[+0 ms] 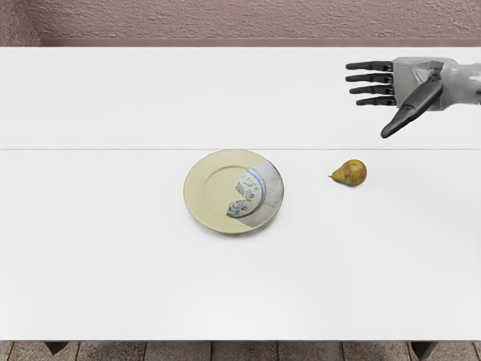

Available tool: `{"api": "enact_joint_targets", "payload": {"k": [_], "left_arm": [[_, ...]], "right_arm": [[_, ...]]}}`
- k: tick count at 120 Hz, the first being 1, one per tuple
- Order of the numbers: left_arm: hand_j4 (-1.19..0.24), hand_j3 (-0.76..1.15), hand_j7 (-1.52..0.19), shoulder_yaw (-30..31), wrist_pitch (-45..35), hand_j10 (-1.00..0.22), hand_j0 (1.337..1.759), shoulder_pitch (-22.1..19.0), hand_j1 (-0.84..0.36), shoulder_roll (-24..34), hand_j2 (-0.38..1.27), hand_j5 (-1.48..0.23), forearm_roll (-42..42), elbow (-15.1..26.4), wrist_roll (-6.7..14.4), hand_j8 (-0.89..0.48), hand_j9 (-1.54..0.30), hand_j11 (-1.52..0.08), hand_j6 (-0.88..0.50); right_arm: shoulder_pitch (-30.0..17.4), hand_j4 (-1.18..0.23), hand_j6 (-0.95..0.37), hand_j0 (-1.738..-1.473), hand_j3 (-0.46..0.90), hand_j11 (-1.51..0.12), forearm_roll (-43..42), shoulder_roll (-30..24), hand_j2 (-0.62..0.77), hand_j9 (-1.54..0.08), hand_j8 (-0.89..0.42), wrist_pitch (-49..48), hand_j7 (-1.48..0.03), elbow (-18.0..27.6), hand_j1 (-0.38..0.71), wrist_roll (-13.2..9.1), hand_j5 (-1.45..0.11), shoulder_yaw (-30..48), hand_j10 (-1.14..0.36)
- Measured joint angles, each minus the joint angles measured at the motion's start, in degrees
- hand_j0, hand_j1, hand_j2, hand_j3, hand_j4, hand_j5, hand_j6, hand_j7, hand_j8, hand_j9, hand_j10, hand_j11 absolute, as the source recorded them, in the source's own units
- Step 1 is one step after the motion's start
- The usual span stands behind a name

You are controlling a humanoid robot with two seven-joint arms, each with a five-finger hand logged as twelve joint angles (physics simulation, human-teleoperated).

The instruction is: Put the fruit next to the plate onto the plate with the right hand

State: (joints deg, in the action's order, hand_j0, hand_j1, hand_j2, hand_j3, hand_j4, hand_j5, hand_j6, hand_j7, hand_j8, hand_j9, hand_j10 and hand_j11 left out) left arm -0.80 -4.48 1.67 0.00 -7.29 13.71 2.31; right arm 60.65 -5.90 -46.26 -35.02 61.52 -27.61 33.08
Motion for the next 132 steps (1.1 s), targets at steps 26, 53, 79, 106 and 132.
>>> {"api": "enact_joint_targets", "payload": {"k": [26,53,79,106,132], "left_arm": [[0.00,0.00,0.00,0.0,0.0,0.00,1.658,0.0,0.35,0.0,0.00,0.00,0.0,0.0,0.0,0.00,0.00,0.00,0.00],[0.00,0.00,0.00,0.0,0.0,0.00,1.658,0.0,0.35,0.0,0.00,0.00,0.0,0.0,0.0,0.00,0.00,0.00,0.00],[0.00,0.00,0.00,0.0,0.0,0.00,1.658,0.0,0.35,0.0,0.00,0.00,0.0,0.0,0.0,0.00,0.00,0.00,0.00],[0.00,0.00,0.00,0.0,0.0,0.00,1.658,0.0,0.35,0.0,0.00,0.00,0.0,0.0,0.0,0.00,0.00,0.00,0.00],[0.00,0.00,0.00,0.0,0.0,0.00,1.658,0.0,0.35,0.0,0.00,0.00,0.0,0.0,0.0,0.00,0.00,0.00,0.00]], "right_arm": [[0.5,-0.02,-0.02,-1.658,0.00,-0.03,-13.2,2.7,0.00,-0.03,-0.02,0.0,-0.03,2.1,-0.33,-1.6,-0.03,1.8,-0.02],[-1.4,-0.02,-0.02,-1.658,0.00,-0.03,-46.1,3.8,0.00,-0.03,-0.02,1.7,-0.03,17.9,-0.33,-1.9,-0.03,3.7,-0.02],[-4.7,-0.09,-0.09,-1.658,0.00,-0.11,-60.2,5.5,-0.02,-0.11,-0.09,17.1,-0.11,25.4,-0.24,-6.6,-0.11,-3.6,-0.09],[-8.3,-0.17,-0.17,-1.658,0.00,-0.21,-64.8,7.2,-0.03,-0.21,-0.17,30.8,-0.21,26.6,-0.15,-7.3,-0.21,-8.0,-0.17],[-9.7,-0.22,-0.22,-1.658,0.00,-0.28,-66.2,9.1,-0.04,-0.28,-0.22,39.7,-0.28,24.4,-0.10,-7.4,-0.28,-11.7,-0.22]]}}
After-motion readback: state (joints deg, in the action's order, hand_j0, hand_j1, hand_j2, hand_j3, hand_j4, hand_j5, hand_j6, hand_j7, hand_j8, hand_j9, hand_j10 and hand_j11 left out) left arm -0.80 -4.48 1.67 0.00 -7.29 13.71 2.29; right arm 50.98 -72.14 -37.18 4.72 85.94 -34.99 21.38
